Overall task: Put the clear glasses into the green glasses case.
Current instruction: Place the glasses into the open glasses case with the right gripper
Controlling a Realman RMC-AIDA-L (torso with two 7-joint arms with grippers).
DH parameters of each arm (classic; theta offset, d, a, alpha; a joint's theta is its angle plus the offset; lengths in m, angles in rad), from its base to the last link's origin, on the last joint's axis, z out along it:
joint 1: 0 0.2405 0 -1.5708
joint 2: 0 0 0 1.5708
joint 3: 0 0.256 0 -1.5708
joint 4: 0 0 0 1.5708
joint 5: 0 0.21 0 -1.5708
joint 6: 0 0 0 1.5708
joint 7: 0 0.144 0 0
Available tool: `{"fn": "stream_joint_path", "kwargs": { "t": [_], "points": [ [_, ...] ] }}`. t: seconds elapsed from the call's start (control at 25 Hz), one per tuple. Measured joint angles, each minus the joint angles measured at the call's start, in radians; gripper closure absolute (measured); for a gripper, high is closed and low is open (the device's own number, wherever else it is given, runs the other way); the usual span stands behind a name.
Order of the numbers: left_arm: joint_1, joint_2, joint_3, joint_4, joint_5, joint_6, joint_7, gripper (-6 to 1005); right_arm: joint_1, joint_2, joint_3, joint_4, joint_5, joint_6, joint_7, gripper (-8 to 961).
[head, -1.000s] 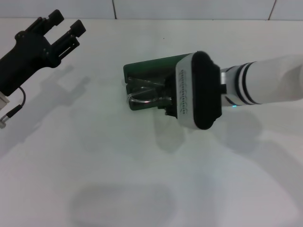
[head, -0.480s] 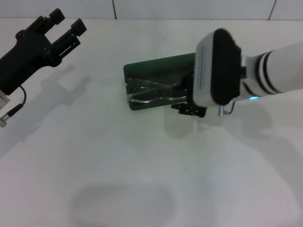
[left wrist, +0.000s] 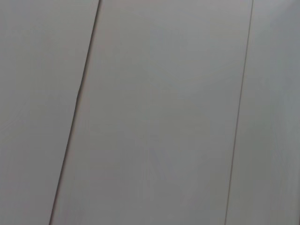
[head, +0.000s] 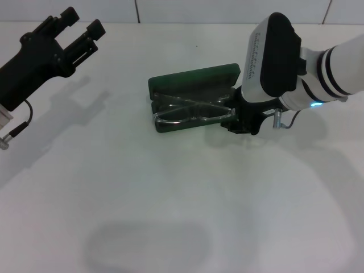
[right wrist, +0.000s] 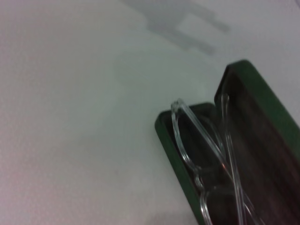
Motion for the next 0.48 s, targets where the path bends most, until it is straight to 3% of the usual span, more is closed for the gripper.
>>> {"fn": "stream_joint_path", "kwargs": {
  "t": [0.48],
  "points": [
    [-0.001, -0.003, 0.0, 0.0, 0.0, -0.018, 0.001, 289, 0.026, 0.001, -0.004, 0.044, -0.021, 0.059, 0.021, 547]
  ]
}}
